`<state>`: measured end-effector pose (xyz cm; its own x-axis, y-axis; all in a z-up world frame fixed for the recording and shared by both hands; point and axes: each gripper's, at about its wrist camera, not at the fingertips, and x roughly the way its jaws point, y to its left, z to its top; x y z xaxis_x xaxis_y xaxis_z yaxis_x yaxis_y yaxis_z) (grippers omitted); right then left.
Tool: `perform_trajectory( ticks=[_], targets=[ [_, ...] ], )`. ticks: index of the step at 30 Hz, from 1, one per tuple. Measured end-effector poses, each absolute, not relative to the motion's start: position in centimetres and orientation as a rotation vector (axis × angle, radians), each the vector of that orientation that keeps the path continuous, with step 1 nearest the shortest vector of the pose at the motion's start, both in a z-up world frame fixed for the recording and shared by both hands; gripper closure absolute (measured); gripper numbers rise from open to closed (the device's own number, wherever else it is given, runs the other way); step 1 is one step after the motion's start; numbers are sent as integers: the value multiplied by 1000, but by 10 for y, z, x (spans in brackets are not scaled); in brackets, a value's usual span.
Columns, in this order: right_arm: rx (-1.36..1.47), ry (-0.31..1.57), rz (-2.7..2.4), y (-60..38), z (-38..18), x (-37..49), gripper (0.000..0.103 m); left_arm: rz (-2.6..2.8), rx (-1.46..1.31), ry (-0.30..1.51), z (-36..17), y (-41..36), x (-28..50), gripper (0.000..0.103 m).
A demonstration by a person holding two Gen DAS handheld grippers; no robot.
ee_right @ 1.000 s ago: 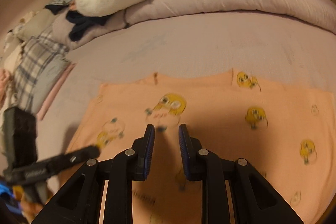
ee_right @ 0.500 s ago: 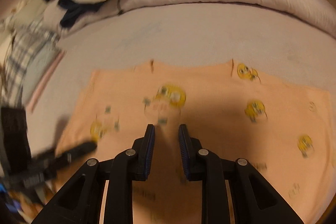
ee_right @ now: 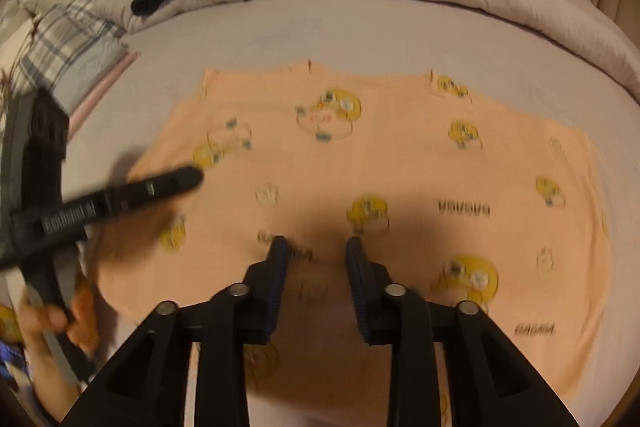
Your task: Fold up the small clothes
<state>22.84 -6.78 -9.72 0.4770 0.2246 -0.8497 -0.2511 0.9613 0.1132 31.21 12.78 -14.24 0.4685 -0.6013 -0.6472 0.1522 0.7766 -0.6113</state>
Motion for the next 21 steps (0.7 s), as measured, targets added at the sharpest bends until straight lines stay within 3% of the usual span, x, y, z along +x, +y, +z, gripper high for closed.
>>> perform_trajectory(
  ticks=[21],
  targets=[
    [-135,996,255,-56,-104,195,68,-494,-500,963,-144,126,308,70]
  ],
)
